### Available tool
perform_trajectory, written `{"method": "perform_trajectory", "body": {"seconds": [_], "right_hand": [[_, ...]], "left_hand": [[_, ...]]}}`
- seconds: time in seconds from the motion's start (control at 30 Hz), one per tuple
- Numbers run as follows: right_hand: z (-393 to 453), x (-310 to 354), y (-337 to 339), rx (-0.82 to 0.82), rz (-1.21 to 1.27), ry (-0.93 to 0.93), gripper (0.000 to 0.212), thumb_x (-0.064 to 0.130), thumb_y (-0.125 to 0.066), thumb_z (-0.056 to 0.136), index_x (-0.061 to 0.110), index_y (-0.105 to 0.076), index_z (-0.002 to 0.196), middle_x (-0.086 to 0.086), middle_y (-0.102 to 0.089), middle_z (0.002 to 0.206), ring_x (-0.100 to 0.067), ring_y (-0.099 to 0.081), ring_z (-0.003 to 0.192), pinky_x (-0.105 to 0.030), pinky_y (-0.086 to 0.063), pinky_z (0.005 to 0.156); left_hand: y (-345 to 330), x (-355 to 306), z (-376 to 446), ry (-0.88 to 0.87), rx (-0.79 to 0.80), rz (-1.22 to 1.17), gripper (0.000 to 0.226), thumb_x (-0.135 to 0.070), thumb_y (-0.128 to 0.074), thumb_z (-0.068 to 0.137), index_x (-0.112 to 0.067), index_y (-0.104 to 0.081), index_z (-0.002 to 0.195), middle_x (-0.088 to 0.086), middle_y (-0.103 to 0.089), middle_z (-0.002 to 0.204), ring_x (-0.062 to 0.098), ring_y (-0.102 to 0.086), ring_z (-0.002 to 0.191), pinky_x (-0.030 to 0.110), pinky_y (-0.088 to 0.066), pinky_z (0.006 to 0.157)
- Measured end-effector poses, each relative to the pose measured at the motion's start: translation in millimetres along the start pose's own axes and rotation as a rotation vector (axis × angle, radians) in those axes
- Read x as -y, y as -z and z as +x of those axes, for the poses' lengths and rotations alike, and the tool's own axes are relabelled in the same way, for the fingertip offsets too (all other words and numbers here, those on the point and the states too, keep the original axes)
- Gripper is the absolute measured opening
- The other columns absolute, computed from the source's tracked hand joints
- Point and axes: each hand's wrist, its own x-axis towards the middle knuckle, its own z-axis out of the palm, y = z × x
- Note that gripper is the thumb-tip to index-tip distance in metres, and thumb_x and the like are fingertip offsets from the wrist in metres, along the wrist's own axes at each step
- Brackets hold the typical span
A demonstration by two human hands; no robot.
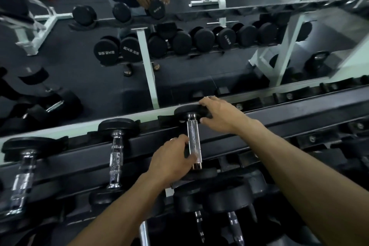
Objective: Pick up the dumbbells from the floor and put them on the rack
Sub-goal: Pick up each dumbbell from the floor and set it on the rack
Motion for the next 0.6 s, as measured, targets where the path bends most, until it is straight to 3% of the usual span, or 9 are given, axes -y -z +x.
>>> {"method": "perform_trajectory", "body": {"seconds": [0.23, 0.6], "right_hand": [[-76, 19, 14, -0.040, -0.112, -0.174, 0.054, 0.035, -0.057, 0.091, 0.015, -0.040, 0.138, -0.013, -0.048, 0.134, -0.035, -0.051, 0.122, -0.044, -0.044, 0.099], [-268, 38, -22, -0.088, -0.140, -0.604, 0.062, 0.043, -0.053, 0.092, 0.018, -0.032, 0.145, -0.012, -0.044, 0.138, -0.034, -0.046, 0.127, -0.044, -0.041, 0.103]], "left_hand": [[18, -7, -29, -0.348, -0.016, 0.294, 0.051, -0.048, -0.051, 0.093, -0.024, -0.042, 0.136, 0.000, -0.056, 0.123, 0.022, -0.059, 0.106, 0.036, -0.047, 0.081], [-24, -38, -108, -0.841, 0.145, 0.386, 0.051, -0.051, -0.051, 0.092, -0.021, -0.044, 0.132, 0.001, -0.049, 0.130, 0.022, -0.050, 0.121, 0.040, -0.049, 0.086]]}}
